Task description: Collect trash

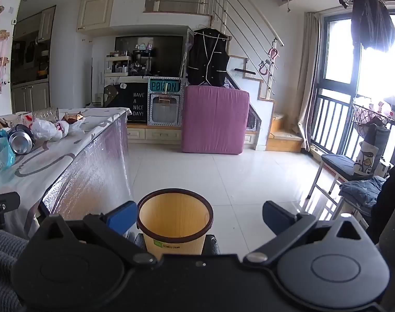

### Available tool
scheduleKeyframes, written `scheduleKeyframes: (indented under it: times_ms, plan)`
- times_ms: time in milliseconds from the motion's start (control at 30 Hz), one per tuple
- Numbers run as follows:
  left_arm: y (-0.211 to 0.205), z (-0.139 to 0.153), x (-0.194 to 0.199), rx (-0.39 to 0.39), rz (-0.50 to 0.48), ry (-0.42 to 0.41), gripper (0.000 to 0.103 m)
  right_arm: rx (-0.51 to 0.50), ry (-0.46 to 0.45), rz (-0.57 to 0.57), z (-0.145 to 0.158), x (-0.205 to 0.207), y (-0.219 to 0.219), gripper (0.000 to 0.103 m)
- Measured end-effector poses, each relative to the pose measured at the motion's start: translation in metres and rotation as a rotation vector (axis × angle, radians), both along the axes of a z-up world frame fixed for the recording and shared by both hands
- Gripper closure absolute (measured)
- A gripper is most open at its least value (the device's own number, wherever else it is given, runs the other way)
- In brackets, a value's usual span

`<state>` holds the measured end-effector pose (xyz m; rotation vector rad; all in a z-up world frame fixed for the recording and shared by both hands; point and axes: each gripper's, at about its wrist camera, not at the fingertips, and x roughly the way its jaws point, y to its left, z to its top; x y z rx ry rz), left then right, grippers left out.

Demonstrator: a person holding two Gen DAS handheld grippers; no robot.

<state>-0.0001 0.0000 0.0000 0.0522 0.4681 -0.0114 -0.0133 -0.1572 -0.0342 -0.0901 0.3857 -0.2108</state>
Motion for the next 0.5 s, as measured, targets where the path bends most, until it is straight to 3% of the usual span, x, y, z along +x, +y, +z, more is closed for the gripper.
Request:
scheduleKeyframes:
  times_ms: [500]
  plan:
    - [-0.0010,0.0004,0.0026,0.003,0.005,0.004,0.000,0.002,-0.004,0.000,0.0002,-0.0011,-0.0001,0.000]
